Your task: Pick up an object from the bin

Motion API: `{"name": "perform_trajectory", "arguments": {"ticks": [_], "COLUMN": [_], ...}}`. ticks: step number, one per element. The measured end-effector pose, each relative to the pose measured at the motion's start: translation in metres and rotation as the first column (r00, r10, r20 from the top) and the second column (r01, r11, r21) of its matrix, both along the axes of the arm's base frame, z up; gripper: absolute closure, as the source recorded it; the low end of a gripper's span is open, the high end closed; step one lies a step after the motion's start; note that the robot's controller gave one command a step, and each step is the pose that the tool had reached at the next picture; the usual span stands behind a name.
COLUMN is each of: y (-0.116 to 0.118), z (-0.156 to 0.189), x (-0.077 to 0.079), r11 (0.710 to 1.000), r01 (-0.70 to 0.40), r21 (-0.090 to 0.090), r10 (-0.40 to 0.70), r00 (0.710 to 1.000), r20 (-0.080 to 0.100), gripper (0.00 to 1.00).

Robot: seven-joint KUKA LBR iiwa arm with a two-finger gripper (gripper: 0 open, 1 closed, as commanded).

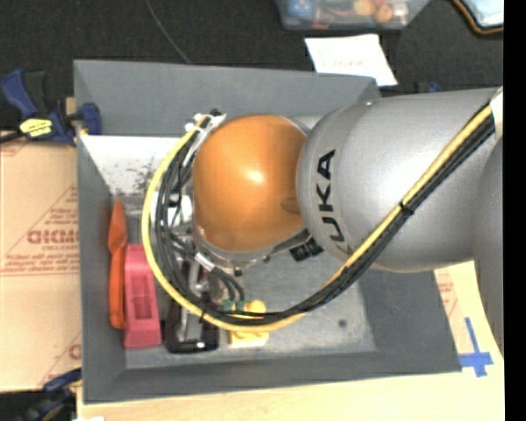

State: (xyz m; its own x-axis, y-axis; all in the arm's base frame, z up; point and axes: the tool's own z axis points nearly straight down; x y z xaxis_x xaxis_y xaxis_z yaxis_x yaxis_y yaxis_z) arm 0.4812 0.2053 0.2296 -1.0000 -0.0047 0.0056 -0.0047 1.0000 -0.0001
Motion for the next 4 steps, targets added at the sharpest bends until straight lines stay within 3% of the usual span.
{"name": "perform_trajectory", "arguments": {"ticks": [1,2,3,4], "y": [-0.001,-0.066,-0.072,-0.073], "z": [0.004,-0.139,-0.157,-0.156], "x": [0.002,0.069,0.052,0.076], "r11": [1.0,1.0,0.983,0.999], "r01": [0.006,0.009,0.181,0.032], "r21": [0.002,0.004,0.012,0.006], "r10": [-0.006,-0.009,-0.181,-0.032], "r00": [1.0,1.0,0.983,0.999], "r20": [0.007,0.013,0.02,0.015], "gripper": [0.0,0.0,0.0,0.0]}}
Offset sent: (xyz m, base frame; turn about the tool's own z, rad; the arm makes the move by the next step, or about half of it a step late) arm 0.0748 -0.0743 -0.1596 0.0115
